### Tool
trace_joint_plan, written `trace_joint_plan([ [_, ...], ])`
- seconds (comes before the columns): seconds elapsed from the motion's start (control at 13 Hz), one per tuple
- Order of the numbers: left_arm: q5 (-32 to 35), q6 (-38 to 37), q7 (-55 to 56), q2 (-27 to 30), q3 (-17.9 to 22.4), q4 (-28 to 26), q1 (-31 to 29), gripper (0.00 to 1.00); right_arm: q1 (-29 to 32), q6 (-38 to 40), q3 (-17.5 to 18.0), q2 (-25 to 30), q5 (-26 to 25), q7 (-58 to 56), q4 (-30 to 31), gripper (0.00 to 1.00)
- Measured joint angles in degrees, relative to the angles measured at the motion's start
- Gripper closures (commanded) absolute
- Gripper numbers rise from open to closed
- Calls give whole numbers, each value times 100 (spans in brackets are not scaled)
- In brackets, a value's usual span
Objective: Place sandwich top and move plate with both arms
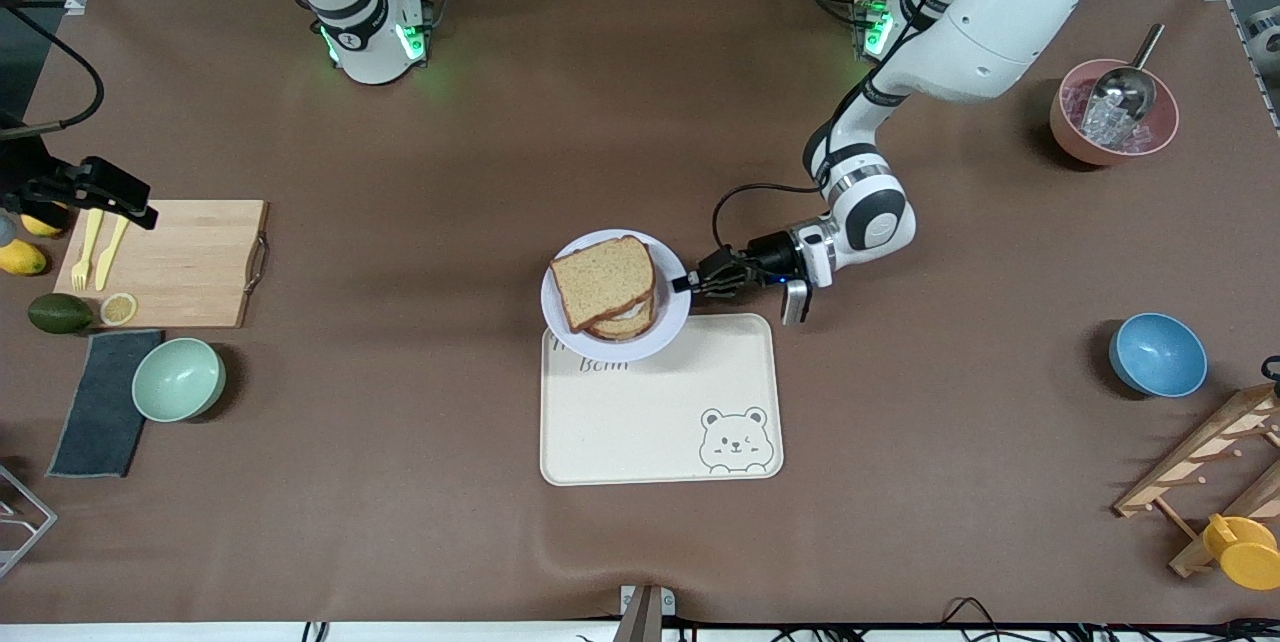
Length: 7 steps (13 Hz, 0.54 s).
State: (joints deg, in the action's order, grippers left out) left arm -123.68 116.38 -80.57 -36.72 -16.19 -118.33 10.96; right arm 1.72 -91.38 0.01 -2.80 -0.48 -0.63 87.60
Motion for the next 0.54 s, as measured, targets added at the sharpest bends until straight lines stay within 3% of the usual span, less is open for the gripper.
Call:
trace_joint_plan([
  [0.54,0,961,880,90,21,550,-94,100,-4,1,3,-7,0,0,0,0],
])
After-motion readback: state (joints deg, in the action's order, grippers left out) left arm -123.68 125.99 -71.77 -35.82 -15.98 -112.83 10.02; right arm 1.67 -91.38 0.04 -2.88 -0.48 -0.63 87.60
